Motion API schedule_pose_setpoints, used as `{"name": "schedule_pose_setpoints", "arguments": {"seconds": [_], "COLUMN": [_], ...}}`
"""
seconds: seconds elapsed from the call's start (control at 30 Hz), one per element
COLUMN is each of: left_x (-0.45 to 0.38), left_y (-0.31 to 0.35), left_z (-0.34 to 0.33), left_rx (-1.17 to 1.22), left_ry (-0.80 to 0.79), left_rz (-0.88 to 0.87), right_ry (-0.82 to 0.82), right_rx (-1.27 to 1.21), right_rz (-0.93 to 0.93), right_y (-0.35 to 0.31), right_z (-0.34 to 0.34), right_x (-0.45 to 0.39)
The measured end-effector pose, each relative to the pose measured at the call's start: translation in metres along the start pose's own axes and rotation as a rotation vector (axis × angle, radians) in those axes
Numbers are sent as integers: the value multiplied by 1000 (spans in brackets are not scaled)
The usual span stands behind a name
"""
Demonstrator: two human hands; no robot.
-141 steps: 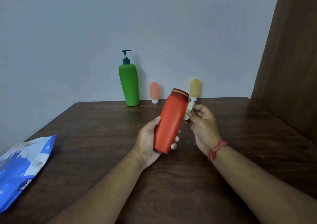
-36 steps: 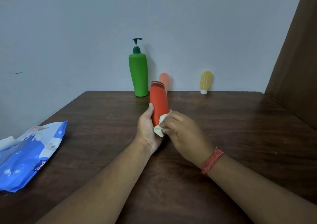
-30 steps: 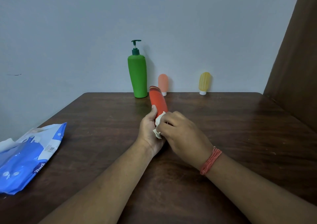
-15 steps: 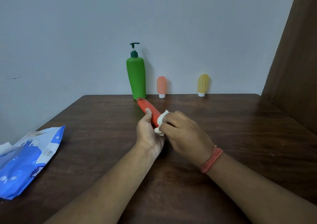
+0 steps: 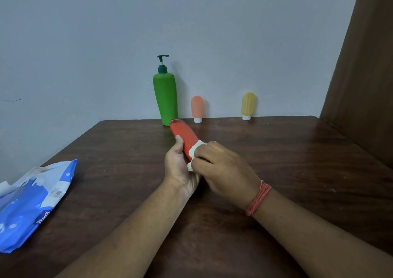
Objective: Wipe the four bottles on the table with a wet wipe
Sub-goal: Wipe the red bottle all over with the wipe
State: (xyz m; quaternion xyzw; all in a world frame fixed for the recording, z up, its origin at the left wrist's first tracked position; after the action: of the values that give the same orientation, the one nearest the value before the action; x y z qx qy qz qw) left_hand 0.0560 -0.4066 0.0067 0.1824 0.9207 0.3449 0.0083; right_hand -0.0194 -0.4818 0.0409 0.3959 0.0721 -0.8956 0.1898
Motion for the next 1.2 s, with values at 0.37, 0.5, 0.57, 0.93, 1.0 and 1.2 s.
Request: {"name": "schedule_pose_setpoints", "arguments": {"seconds": [0.37,0.5,0.57,0.93,1.0,1.2], "left_x": [-6,-6,-3,-7,-4,-73], "left_y": [6,-2,-9,-8,-16,-45], "left_z": [3,4,1,-1,-8,42], "left_rx": [-4,-127,-247,-618,-739,-1042], "left_ry": [-32,-139,-202,-234,-308,-396], "left_rz": [-133,-96,-89,-264,-258,-344], "right_ry": [84,34,93,70,199,345], "right_rx": [-171,-138,-131,-52,-116,-188], "right_rz": [-198,-239,-292,-320,-406,-562], "right_y": [22,27,33,48,64,86], "right_z": [7,2,5,6,16,34], "right_x": [2,3,3,4,4,8]}}
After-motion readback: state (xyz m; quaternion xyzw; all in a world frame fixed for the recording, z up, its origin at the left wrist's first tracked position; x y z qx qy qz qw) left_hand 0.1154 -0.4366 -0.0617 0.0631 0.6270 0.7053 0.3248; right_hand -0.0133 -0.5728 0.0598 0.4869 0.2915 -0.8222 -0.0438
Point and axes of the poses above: each hand's wrist, its own x-axis away from the middle knuckle, its own z-axis out of the back of the hand, y = z × x, the point moved 4 cm from there along -x, towards the middle knuckle, and after that the axes turned 10 degrees about -z, right-handed, at the moved point
